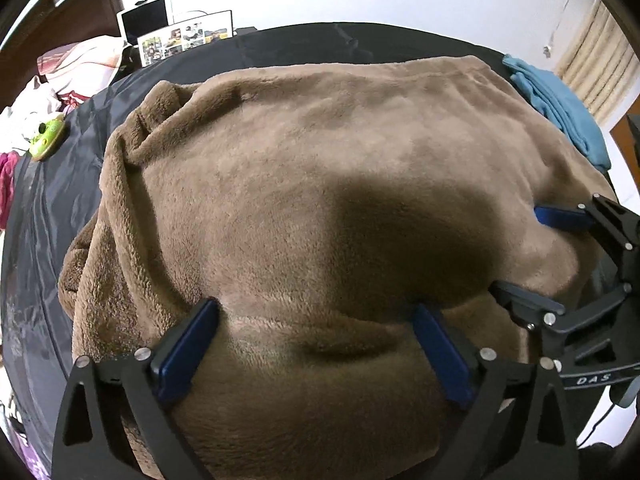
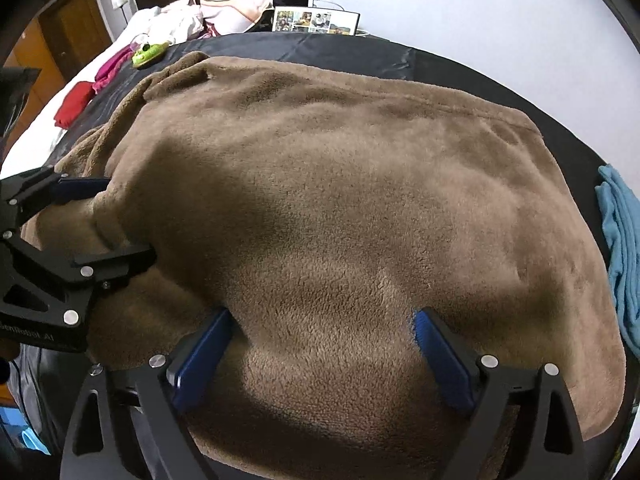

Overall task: Fold clothes
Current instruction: 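Smooth the folded sweatshirt flat with both grippers pressing on top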

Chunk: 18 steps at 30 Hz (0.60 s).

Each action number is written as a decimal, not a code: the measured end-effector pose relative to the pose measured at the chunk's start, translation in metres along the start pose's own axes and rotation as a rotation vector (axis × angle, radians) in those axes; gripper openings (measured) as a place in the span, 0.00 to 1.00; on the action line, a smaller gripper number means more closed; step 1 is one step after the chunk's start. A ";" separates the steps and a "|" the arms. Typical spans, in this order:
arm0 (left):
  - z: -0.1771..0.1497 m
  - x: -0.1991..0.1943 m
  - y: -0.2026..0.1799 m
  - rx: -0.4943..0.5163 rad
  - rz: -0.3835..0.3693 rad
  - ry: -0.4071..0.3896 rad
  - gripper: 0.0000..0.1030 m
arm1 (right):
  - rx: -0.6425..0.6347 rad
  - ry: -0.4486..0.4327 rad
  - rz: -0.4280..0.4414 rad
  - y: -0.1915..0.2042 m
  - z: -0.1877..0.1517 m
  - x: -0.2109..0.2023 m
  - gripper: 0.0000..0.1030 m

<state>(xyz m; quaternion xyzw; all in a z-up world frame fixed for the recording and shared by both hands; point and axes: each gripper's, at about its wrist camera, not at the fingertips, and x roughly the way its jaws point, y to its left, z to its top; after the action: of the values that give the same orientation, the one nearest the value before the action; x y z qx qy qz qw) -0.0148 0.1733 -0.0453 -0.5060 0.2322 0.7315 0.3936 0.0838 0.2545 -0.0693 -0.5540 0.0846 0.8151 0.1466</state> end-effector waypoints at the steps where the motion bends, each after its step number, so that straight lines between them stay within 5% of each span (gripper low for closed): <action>1: -0.001 0.001 -0.001 -0.001 0.006 -0.005 0.98 | 0.003 0.003 0.001 -0.001 0.000 0.000 0.94; 12: 0.002 0.004 -0.009 -0.045 0.064 0.005 0.99 | 0.006 0.001 0.044 -0.007 -0.003 0.002 0.99; 18: 0.008 -0.009 -0.017 -0.092 0.104 0.013 0.99 | 0.034 -0.041 0.152 -0.030 -0.013 -0.020 0.99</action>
<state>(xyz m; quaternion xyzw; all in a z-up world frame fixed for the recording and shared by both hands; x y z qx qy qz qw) -0.0037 0.1858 -0.0335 -0.5156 0.2270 0.7574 0.3301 0.1123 0.2761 -0.0544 -0.5264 0.1374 0.8336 0.0953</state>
